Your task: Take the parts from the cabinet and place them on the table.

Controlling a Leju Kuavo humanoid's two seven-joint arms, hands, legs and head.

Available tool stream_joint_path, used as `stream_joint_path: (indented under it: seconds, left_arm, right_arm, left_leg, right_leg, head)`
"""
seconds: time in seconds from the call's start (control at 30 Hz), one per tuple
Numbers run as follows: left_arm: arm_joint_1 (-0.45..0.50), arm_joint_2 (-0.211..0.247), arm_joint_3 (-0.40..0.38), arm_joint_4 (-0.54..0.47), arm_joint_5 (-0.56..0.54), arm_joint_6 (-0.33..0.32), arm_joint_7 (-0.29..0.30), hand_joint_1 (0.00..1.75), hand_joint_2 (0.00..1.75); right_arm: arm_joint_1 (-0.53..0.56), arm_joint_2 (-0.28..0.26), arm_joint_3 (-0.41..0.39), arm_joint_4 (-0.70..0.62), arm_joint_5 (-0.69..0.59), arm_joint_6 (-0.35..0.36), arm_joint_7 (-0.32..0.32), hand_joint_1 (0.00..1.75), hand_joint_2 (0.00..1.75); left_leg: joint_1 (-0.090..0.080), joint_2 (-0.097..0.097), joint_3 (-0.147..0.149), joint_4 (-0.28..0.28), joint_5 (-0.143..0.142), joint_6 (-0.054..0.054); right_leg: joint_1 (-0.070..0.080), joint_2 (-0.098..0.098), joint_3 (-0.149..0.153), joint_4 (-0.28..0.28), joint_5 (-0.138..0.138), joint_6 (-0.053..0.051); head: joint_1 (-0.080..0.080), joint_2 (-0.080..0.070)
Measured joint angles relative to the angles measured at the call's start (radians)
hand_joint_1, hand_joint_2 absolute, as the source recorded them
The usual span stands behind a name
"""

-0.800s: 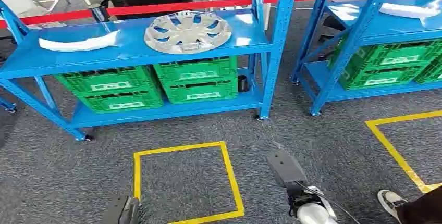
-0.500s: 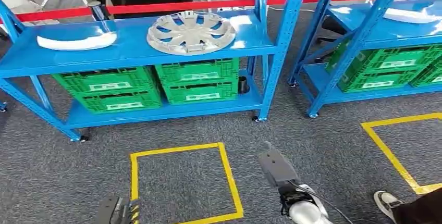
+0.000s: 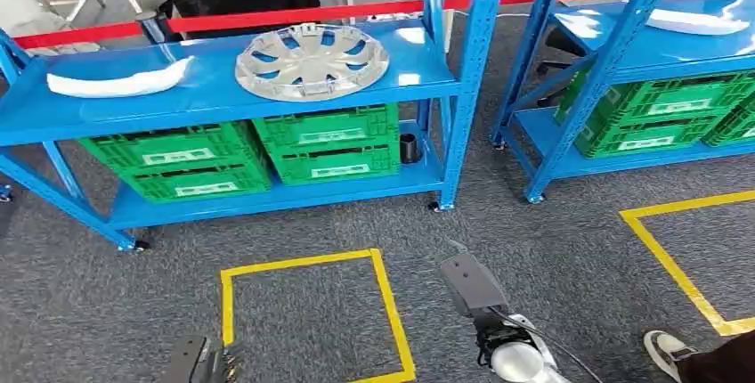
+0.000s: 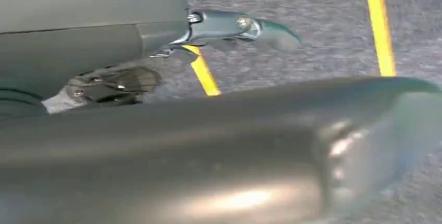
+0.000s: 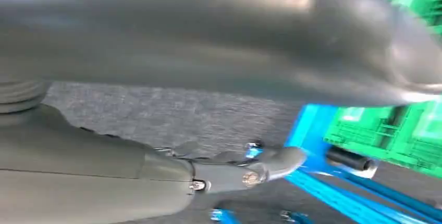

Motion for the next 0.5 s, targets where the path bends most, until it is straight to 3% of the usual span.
stream_joint_path:
  seconds: [0.07,0.1,0.13,0.17,0.23,0.27,0.33,0.4,0.43,0.47,0.5]
  left_arm:
    - [0.002,-0.002,0.0,0.0,-0.002,-0.005,0.0,0.0,0.0]
    - [0.004,-0.002,0.0,0.0,-0.003,-0.006,0.001,0.0,0.0]
    - [0.005,-0.003,0.0,0.0,-0.003,-0.008,0.001,0.0,0.0]
    - [0.004,-0.003,0.0,0.0,-0.004,-0.008,0.001,0.0,0.0]
    - [0.003,-0.004,0.0,0.0,-0.006,-0.01,0.001,0.0,0.0]
    - [0.003,-0.004,0.0,0.0,-0.006,-0.01,0.001,0.0,0.0]
    - [0.0,-0.005,0.0,0.0,-0.009,-0.01,0.001,0.0,0.0]
    - [0.001,-0.007,0.0,0.0,-0.009,-0.011,0.002,0.0,0.0]
    - [0.0,-0.008,0.0,0.0,-0.009,-0.011,0.002,0.0,0.0]
    - [0.0,-0.008,0.0,-0.001,-0.009,-0.011,0.002,0.0,0.0]
    - [-0.002,-0.008,0.0,-0.001,-0.009,-0.011,0.002,0.0,0.0]
  right_arm:
    - [0.005,-0.001,0.004,-0.001,-0.007,-0.01,0.002,0.0,0.0]
    - [0.008,-0.003,0.006,-0.001,-0.008,-0.014,0.002,0.0,0.0]
    - [0.012,-0.005,0.006,-0.002,-0.008,-0.019,0.003,0.0,0.0]
    - [0.016,-0.006,0.006,-0.007,-0.01,-0.022,0.005,0.0,0.0]
    - [0.022,-0.009,0.007,-0.022,-0.011,-0.026,0.009,0.0,0.0]
    - [0.023,-0.009,0.007,-0.029,-0.011,-0.027,0.01,0.0,0.0]
    - [0.025,-0.011,0.007,-0.037,-0.011,-0.028,0.014,0.0,0.0]
    - [0.029,-0.013,0.008,-0.043,-0.011,-0.029,0.016,0.0,0.0]
    - [0.029,-0.014,0.008,-0.046,-0.011,-0.029,0.016,0.0,0.0]
    - [0.029,-0.017,0.008,-0.049,-0.011,-0.03,0.015,0.0,0.0]
    - [0.028,-0.019,0.009,-0.052,-0.011,-0.031,0.015,0.0,0.0]
  left_leg:
    - [0.003,0.0,-0.088,0.164,-0.065,-0.006]
    - [0.002,0.0,-0.127,0.227,-0.078,-0.006]
    - [0.002,0.0,-0.143,0.241,-0.065,-0.006]
    - [0.002,0.0,-0.135,0.207,-0.027,-0.003]
    - [0.002,0.0,-0.067,0.043,0.08,0.006]
    - [0.002,-0.003,-0.038,-0.039,0.111,0.012]
    - [-0.005,-0.004,-0.023,-0.058,0.087,0.017]
    - [-0.008,-0.005,-0.027,-0.06,0.085,0.026]
    - [-0.002,-0.005,-0.021,-0.071,0.089,0.034]
    - [0.002,-0.004,-0.013,-0.079,0.091,0.039]
    - [0.002,-0.003,-0.008,-0.083,0.09,0.042]
  right_leg:
    - [0.002,0.0,0.005,0.0,-0.006,-0.007]
    - [0.002,0.0,0.007,0.0,-0.009,-0.007]
    - [0.003,0.002,0.012,0.0,-0.012,-0.007]
    - [0.002,0.006,0.018,0.0,-0.016,-0.005]
    - [0.002,0.01,0.035,0.0,-0.026,0.0]
    - [0.001,0.011,0.038,0.0,-0.031,0.004]
    - [0.007,0.014,0.034,0.0,-0.033,0.018]
    - [0.004,0.014,0.037,-0.011,-0.031,0.03]
    - [0.007,0.014,0.042,-0.013,-0.033,0.039]
    - [0.003,0.009,0.041,0.0,-0.039,0.042]
    - [0.006,0.007,0.021,0.037,-0.057,0.045]
  head:
    - [0.0,0.0]
    - [0.0,0.0]
    - [0.0,0.0]
    - [0.0,0.0]
    - [0.0,0.0]
    - [0.0,0.0]
    - [0.0,0.0]
    - [0.0,0.0]
    - [0.0,0.0]
    - [0.0,0.0]
    - [0.002,0.0]
